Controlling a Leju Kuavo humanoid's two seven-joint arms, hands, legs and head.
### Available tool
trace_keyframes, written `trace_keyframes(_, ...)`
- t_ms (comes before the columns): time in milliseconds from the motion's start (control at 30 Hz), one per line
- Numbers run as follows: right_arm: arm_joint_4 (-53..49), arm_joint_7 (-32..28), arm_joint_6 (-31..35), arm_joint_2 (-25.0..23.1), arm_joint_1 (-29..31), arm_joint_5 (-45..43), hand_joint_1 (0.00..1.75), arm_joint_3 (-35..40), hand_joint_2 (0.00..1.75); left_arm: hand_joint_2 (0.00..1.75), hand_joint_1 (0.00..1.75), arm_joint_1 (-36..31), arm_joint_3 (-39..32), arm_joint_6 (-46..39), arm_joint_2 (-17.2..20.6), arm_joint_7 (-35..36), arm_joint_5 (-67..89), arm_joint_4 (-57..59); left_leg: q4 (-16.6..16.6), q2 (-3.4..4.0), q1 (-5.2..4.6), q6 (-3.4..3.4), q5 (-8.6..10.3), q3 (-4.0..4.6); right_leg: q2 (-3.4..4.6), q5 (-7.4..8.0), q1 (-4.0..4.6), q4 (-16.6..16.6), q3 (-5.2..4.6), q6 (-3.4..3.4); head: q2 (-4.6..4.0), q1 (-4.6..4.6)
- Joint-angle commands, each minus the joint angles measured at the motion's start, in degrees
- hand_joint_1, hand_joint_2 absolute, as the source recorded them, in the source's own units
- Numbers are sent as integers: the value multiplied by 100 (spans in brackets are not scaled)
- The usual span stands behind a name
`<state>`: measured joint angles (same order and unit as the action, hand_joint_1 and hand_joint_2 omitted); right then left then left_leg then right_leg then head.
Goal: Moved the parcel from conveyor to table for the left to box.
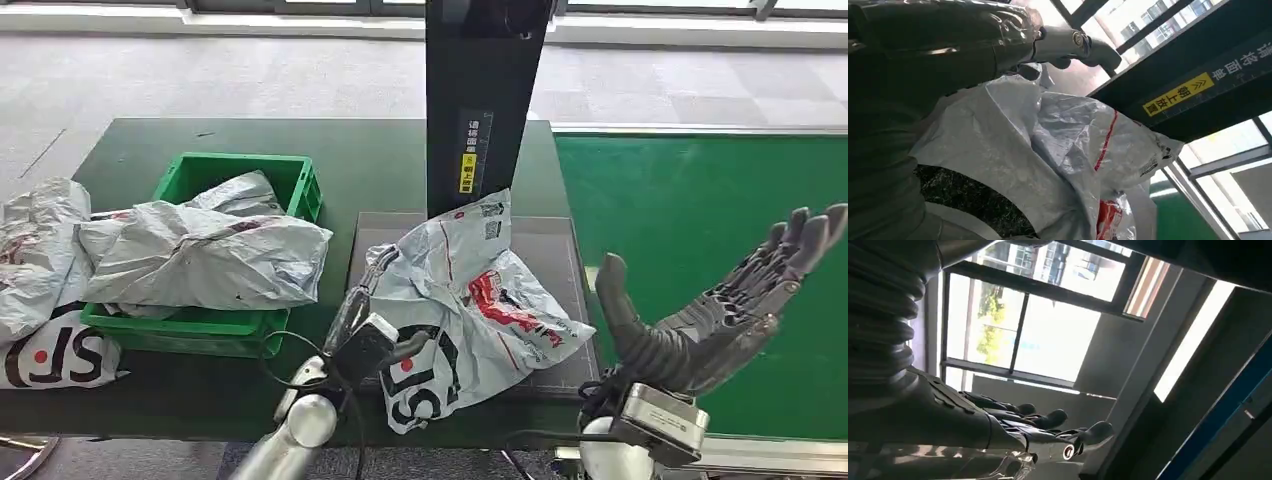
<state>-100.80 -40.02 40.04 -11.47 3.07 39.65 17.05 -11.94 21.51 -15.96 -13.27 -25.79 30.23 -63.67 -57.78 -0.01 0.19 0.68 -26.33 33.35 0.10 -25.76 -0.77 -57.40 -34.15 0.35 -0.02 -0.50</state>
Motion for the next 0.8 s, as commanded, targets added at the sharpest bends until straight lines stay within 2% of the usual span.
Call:
trace_keyframes(33,374,2,-4,1,137,-11,0,-197,175,175,0,-427,318,-203,66,264,415,1009,11,-6,2,0,2,-16,-7,0,2,12,19,-2,0,0)
trace_keyframes(133,402,2,-4,-16,162,8,0,-198,175,175,0,-535,269,-383,-29,355,730,1369,9,-10,1,-1,3,-12,-11,0,1,10,16,-1,0,0)
trace_keyframes(467,402,2,-4,-16,162,8,0,-198,175,175,0,-535,269,-383,-29,355,730,1369,9,-4,3,0,2,-13,-6,1,4,12,17,-3,0,0)
trace_keyframes(800,355,2,-4,-76,282,125,0,-198,175,175,0,-903,243,-904,-107,964,1884,2041,10,-2,4,0,4,-12,-4,4,4,13,17,-2,0,0)
